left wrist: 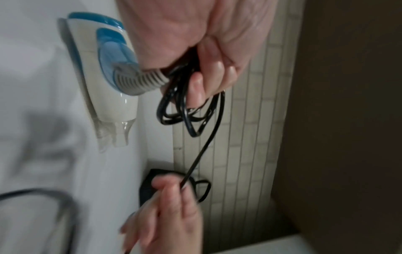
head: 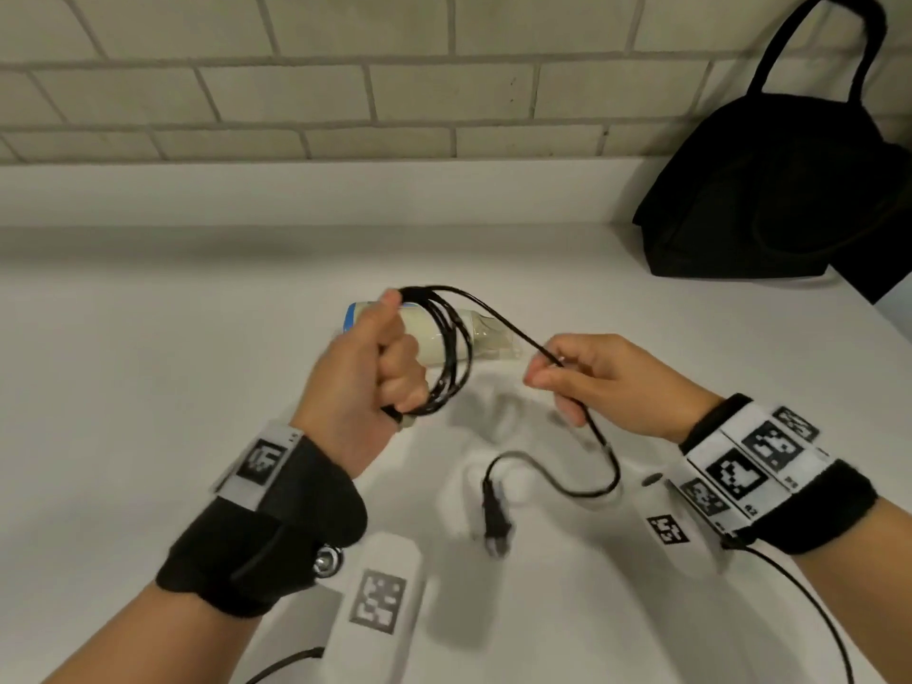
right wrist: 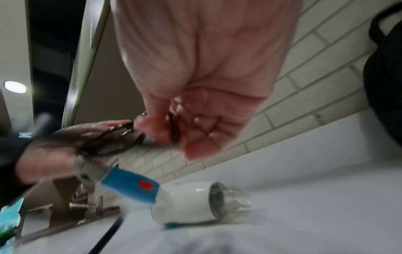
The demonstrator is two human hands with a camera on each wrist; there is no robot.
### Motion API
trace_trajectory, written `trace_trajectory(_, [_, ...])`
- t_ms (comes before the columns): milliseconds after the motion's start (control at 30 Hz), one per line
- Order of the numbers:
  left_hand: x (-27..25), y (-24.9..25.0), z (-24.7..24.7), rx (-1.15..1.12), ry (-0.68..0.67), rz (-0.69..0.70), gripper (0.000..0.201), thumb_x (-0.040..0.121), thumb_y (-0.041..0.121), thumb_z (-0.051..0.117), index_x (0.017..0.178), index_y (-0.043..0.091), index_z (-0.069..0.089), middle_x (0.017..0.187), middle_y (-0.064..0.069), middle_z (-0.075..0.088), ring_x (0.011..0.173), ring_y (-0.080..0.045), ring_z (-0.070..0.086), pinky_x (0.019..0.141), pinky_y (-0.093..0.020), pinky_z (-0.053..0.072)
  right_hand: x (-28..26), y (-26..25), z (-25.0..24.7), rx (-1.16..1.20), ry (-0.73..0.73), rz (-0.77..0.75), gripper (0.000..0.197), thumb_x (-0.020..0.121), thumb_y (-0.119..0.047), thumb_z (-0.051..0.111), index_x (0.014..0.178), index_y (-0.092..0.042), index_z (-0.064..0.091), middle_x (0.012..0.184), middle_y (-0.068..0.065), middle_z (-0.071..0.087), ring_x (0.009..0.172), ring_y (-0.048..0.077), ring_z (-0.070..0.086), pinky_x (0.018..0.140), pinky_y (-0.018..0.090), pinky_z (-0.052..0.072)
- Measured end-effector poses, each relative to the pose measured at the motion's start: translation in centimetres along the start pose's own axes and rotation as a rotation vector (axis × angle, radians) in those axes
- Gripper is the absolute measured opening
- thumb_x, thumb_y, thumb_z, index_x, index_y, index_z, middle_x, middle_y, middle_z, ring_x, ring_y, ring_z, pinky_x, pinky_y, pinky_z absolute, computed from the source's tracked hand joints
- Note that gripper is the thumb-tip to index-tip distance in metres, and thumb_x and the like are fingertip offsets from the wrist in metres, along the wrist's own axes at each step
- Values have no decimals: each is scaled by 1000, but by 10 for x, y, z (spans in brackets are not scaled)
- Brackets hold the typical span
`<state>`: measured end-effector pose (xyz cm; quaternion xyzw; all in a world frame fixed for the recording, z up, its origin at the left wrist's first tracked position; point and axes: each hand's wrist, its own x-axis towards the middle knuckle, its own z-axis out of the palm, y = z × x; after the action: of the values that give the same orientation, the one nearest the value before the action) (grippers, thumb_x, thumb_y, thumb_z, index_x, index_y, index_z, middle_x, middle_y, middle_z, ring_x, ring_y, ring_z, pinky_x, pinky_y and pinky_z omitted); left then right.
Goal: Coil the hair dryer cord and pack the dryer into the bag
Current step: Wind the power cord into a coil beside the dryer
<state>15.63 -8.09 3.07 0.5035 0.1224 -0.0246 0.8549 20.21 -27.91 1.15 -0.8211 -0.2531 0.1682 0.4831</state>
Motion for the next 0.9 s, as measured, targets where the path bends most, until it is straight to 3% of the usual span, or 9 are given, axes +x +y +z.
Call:
trace_trajectory(167, [-3,5,-2,-56,110,63,54,95,33,36,43,24,24,29,10,19,23,-3,16,32,-15,16,1,5,6,-100,304,-11,21,93,-23,41,95,-26,61,52,-2,43,44,6,41,48,19,38])
trace_trajectory(267, [-8,1,13,41,170,150,49,95,37,34,49,23,23,32,8,20,29,-5,14,38,-20,14,6,-4,24,-758,120,59,27,95,-32,36,109,-21,55,82,11,63,76,32,60,61,32,37])
trace_trajectory(367, [-10,-6,29,185,158,279,45,95,38,32,53,22,27,32,9,27,31,-3,19,35,-18,16,6,-23,45,-990,-71,-20,27,96,-29,32,105,-13,52,84,12,54,78,34,57,57,32,27])
trace_trajectory(433, [-13,-17,35,351,69,372,37,90,42,37,59,24,34,39,12,35,34,-1,28,36,-13,25,4,-35,54,-1005,-133,-80,26,96,-22,32,91,-7,53,74,6,44,58,27,44,48,30,18])
trace_trajectory(533, [-13,-32,29,712,-90,528,22,86,48,42,74,29,42,60,15,45,54,3,48,55,-8,40,-4,-45,56,-1043,-184,-112,27,88,-7,38,62,-10,32,58,-1,27,47,16,21,45,27,12])
trace_trajectory(633, [-8,-38,20,925,-183,579,38,82,57,41,86,19,45,69,12,47,68,-3,51,63,-13,41,-13,-46,49,-1010,-210,-129,14,90,-13,37,85,-14,50,72,0,48,49,16,31,45,28,18])
trace_trajectory(733, [-8,-38,18,1041,-215,603,40,75,63,29,77,24,38,67,6,49,66,-12,50,60,-19,40,-20,-45,39,-883,-150,-185,24,94,-25,36,106,-17,54,107,2,62,82,27,58,60,34,41])
trace_trajectory(800, [-8,-38,17,1116,-229,627,56,72,75,21,76,21,35,65,-4,54,61,-18,53,56,-26,41,-25,-45,34,-797,-72,-293,20,89,-24,45,101,-22,60,99,1,67,83,27,62,62,37,50])
trace_trajectory(900, [-7,-37,13,1198,-235,637,66,70,77,7,77,17,35,59,1,49,52,-14,48,53,-26,39,-29,-41,23,-674,28,-334,13,76,-23,54,82,-25,66,65,-14,60,56,7,54,51,25,45])
